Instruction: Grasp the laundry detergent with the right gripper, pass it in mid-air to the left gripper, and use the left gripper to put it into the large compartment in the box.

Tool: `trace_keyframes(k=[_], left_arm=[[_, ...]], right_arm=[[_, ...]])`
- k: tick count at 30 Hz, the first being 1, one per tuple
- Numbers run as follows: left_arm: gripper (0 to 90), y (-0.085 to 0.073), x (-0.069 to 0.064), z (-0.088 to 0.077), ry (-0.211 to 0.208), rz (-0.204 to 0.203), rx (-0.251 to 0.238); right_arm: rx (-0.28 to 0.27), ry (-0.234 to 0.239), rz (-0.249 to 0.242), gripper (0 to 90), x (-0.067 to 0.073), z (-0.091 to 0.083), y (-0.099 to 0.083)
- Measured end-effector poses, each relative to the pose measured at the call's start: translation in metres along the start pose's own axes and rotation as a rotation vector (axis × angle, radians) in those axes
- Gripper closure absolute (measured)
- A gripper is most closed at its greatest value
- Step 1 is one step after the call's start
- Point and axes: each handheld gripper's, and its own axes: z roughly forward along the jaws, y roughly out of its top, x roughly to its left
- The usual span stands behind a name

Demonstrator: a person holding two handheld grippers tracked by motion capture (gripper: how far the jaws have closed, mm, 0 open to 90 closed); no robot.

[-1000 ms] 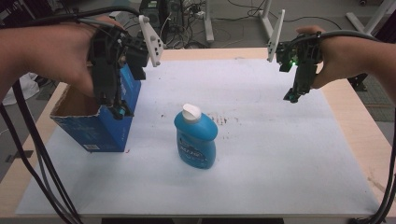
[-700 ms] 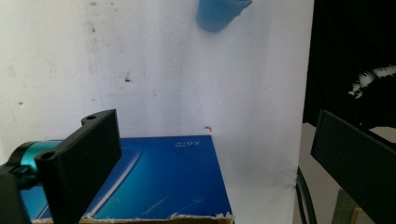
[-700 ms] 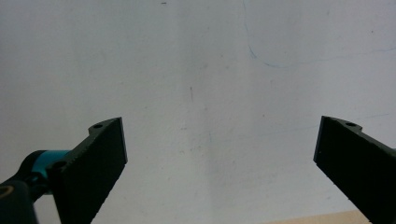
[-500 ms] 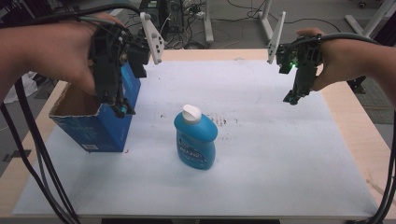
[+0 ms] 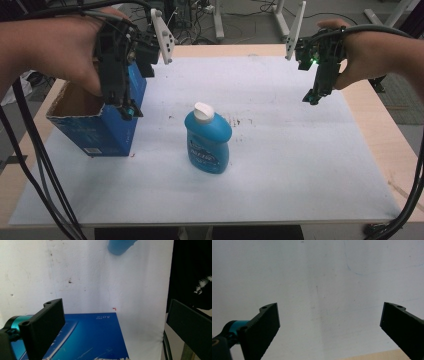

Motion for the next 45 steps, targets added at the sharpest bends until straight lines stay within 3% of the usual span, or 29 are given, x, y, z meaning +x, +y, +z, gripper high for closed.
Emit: trace_keyframes(k=[12,21,31,36,45], left_arm=[[1.6,-0.003,-0.012,0.01,-0.009,0.009,-0.002],[1.6,-0.007,-0.021,0.017,0.002,0.013,0.003],[1.6,-0.007,-0.029,0.018,0.014,0.023,0.013],[1.6,-0.005,-0.034,0.019,0.013,0.033,0.019],[1.6,-0.004,-0.037,0.019,0.015,0.036,0.012]], right_arm=[[-0.054,-0.002,0.034,1.8,0.034,-0.005,0.001],[-0.213,-0.002,0.097,1.8,0.077,-0.014,-0.002],[-0.494,0.049,0.19,1.8,0.112,-0.011,-0.001],[-0.545,0.035,0.205,1.8,0.126,0.0,0.008],[-0.638,0.061,0.233,1.8,0.14,0.019,0.011]])
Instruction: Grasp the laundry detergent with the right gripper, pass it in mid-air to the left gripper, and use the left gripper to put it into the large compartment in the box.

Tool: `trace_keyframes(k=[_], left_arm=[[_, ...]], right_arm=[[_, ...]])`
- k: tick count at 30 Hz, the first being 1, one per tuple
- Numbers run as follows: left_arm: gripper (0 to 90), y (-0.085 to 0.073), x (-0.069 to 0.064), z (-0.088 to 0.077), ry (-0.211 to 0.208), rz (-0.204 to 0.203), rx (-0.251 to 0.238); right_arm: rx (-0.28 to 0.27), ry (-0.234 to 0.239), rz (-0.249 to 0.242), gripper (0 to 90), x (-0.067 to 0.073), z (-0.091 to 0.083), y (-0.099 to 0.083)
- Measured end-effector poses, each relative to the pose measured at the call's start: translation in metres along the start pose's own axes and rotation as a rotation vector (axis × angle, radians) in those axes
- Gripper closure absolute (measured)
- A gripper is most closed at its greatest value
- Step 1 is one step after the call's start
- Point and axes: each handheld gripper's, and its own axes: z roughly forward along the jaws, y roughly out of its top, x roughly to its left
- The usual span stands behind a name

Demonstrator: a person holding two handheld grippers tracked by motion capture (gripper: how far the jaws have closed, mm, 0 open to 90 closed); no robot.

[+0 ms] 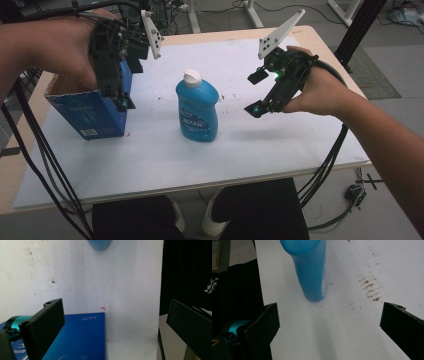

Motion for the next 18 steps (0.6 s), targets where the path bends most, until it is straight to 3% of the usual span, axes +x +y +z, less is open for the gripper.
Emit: trace_keyframes(k=[18], left_arm=[[1.6,-0.001,0.001,0.003,-0.007,0.003,-0.005]], right_arm=[[-0.149,0.013,0.072,1.7,0.008,0.036,-0.018]])
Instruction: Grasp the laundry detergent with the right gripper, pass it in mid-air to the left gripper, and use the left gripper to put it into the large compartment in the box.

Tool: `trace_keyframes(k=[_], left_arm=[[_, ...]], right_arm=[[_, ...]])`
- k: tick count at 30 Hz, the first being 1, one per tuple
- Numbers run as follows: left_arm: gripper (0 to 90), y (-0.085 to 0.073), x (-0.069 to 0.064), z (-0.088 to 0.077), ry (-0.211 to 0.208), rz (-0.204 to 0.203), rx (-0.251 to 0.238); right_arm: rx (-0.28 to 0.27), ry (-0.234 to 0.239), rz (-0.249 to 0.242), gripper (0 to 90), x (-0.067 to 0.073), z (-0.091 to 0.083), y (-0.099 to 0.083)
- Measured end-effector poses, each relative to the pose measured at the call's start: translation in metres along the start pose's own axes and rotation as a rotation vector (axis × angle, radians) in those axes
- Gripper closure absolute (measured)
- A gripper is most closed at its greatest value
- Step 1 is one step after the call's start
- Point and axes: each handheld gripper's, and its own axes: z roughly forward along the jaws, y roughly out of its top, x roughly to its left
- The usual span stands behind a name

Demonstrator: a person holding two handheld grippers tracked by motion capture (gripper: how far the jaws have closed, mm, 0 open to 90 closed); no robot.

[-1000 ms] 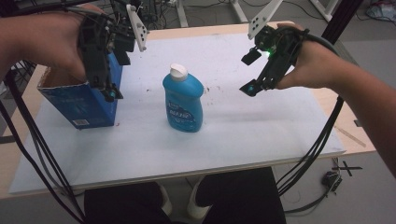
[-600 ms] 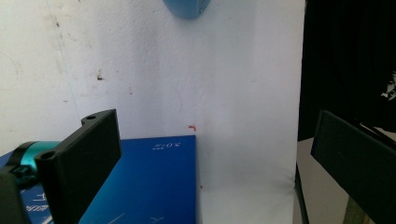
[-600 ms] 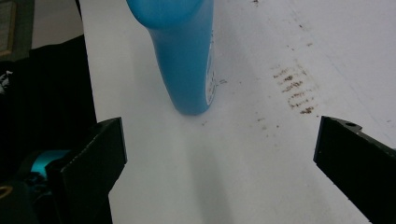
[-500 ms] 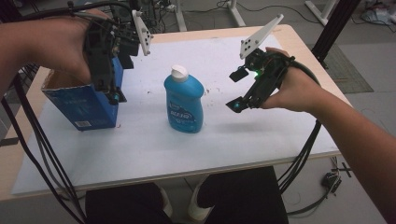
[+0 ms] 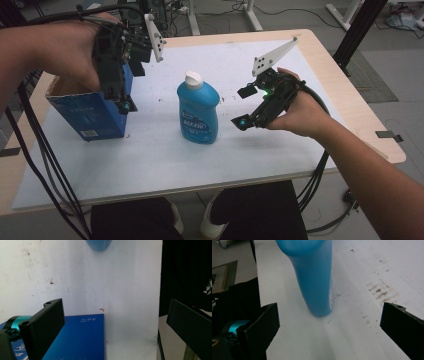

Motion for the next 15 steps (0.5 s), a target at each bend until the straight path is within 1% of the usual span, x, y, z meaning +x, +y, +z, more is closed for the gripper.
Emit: trace_keyframes(k=[7,15], left_arm=[[1.6,-0.002,0.0,0.0,-0.002,0.0,-0.006],[1.6,-0.006,-0.001,0.0,0.004,-0.002,-0.015]], right_arm=[[-0.036,0.03,0.022,1.7,0.004,0.019,-0.002],[-0.076,0.033,0.038,1.7,0.007,0.039,-0.002]])
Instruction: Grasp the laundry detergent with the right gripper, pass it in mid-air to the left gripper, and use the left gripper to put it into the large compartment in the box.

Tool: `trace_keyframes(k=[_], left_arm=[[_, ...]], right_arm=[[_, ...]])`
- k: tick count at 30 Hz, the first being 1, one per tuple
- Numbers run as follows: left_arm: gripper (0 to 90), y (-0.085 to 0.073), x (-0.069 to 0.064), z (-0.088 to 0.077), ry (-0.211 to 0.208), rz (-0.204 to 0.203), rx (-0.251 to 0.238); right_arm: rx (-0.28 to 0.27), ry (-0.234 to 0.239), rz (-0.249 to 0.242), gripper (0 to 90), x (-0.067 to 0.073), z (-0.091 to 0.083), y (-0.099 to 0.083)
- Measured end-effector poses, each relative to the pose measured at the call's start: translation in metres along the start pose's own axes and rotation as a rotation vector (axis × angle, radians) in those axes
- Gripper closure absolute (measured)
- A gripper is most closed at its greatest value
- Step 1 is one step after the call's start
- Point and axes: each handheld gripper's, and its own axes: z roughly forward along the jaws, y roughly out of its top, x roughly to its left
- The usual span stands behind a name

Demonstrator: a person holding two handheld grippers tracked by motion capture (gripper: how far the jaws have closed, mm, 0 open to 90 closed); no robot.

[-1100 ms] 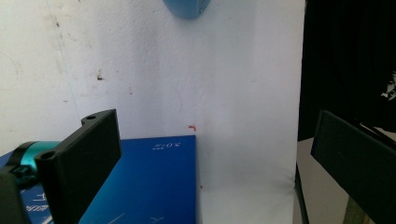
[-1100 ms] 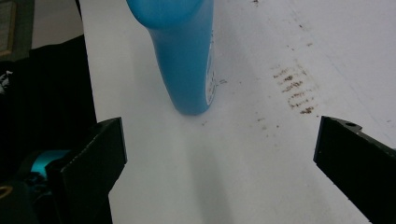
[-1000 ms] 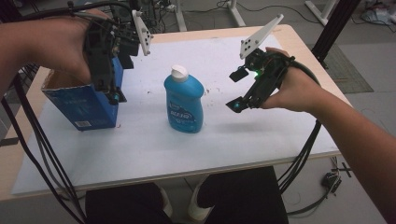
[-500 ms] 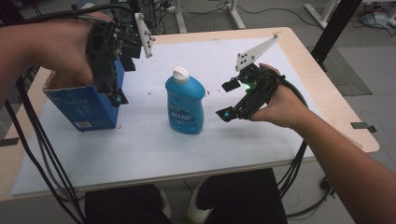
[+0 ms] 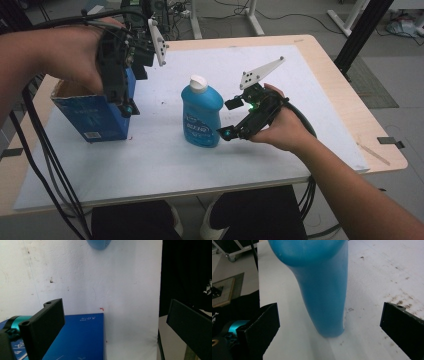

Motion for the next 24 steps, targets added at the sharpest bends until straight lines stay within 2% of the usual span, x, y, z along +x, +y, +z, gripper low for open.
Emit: trace_keyframes(k=[13,24], left_arm=[[1.6,0.001,0.001,0.0,-0.003,0.003,-0.005],[1.6,-0.001,0.004,0.001,-0.007,-0.01,-0.005]], right_arm=[[-0.072,0.025,0.013,1.6,0.001,0.034,-0.002],[-0.13,0.011,-0.003,1.7,0.0,0.049,-0.003]])
